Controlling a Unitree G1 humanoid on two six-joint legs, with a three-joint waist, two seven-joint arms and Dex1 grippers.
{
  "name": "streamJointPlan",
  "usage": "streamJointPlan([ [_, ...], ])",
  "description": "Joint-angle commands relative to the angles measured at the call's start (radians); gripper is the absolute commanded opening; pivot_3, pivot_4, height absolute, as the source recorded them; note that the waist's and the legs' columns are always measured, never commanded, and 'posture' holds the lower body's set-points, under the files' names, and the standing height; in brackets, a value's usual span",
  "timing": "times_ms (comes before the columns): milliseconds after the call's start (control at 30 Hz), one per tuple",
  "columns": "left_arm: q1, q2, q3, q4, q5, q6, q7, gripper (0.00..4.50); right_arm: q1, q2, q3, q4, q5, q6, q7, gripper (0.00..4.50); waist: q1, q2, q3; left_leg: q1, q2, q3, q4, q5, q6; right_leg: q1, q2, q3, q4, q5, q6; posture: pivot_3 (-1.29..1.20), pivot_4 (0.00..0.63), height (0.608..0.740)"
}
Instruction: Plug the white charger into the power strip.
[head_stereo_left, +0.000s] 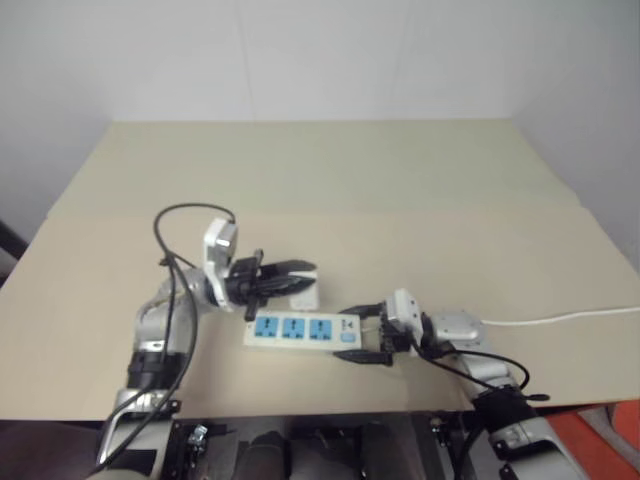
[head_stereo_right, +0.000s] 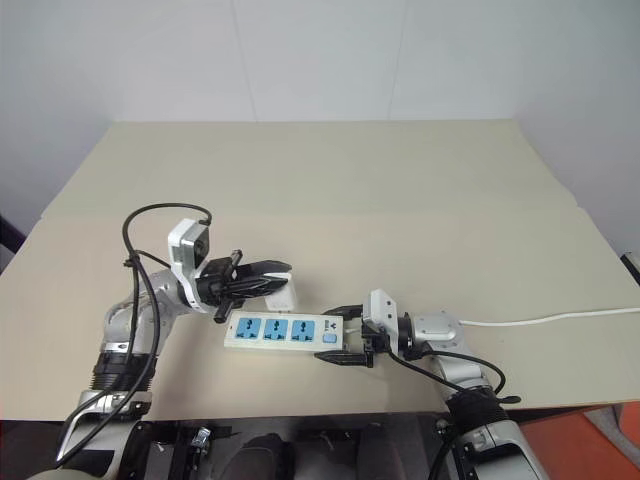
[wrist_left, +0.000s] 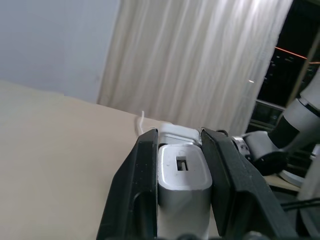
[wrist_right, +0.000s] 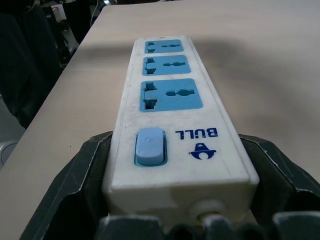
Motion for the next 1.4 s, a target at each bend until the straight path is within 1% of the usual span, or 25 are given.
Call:
streamJointPlan([
  [33,0.005,-0.001,-0.049,0.004,0.032,-0.072,-0.034,1.01,0.024,-0.014,0.03,0.026,-0.036,0.005,0.007,3.44,0.0,0.0,0.0,0.0,0.0,0.0,0.0,0.0,0.0,0.0,0.0,0.0,0.0,0.0,0.0,0.0,0.15,0.74],
  [167,0.015,-0.016,-0.09,0.043,0.064,-0.129,-0.035,1.01,0.026,-0.016,0.03,0.025,-0.037,0.005,0.006,3.44,0.001,0.0,0.0,0.0,0.0,0.0,0.0,0.0,0.0,0.0,0.0,0.0,0.0,0.0,0.0,0.0,0.15,0.74],
  [267,0.017,-0.023,-0.097,0.063,0.073,-0.157,-0.036,1.01,0.028,-0.016,0.032,0.021,-0.038,0.005,0.004,3.44,0.001,0.0,-0.001,0.0,0.0,0.0,0.0,0.0,0.0,0.0,0.0,0.0,0.0,0.0,0.0,0.0,0.15,0.74],
  [733,0.033,-0.026,-0.124,0.083,0.075,-0.181,-0.035,1.01,0.034,-0.013,0.033,0.017,-0.038,0.008,-0.006,3.44,0.001,0.0,-0.001,0.0,0.0,0.0,0.0,0.0,0.0,0.0,0.0,0.0,-0.001,0.0,0.0,0.0,0.15,0.74],
  [1067,0.044,-0.045,-0.151,0.125,0.111,-0.227,-0.031,1.01,0.038,-0.019,0.03,0.014,-0.036,0.012,-0.006,3.44,0.001,0.0,-0.001,0.0,0.0,0.0,0.0,0.0,0.0,0.001,0.0,0.0,-0.001,0.0,0.0,0.0,0.15,0.74],
  [1400,0.05,-0.057,-0.153,0.142,0.124,-0.261,-0.021,1.01,0.047,-0.022,0.03,0.006,-0.033,0.016,-0.008,3.44,0.005,0.0,-0.002,0.001,0.0,0.0,-0.001,0.0,0.0,0.001,0.0,0.0,-0.002,0.0,0.0,0.0,0.15,0.74],
])
